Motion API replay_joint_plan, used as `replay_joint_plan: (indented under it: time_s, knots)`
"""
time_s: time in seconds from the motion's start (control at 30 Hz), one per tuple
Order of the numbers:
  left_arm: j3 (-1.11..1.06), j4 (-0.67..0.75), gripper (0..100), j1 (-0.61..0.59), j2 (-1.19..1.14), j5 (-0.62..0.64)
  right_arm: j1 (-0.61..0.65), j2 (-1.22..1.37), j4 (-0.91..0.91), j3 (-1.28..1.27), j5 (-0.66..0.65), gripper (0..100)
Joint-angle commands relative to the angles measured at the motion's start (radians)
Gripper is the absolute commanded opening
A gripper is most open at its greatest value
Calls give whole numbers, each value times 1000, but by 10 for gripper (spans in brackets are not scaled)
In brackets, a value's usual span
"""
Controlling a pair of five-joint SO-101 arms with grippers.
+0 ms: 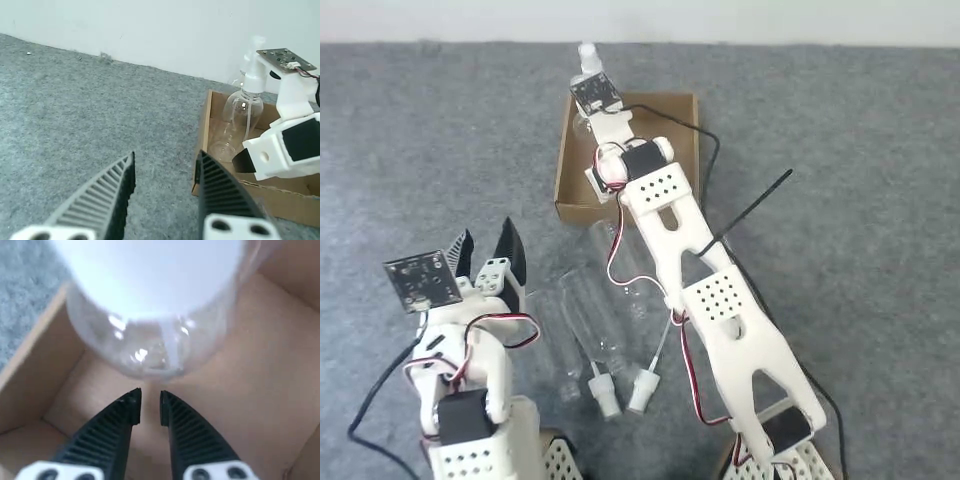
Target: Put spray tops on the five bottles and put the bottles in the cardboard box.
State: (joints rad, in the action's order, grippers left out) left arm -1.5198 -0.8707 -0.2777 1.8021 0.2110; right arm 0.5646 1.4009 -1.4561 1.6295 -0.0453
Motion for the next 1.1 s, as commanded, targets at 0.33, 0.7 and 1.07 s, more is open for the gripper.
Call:
replay_joint_plan:
  time_s: [0.33, 0.7, 1.07]
  knots:
    - [24, 32, 184, -3, 17, -9, -19, -257, -229, 54, 6, 35]
    - [21, 32, 184, -3, 17, -9, -33, -450, -343, 51, 5, 32]
    - [19, 32, 184, -3, 17, -9, -47, -568, -348, -37, 3, 31]
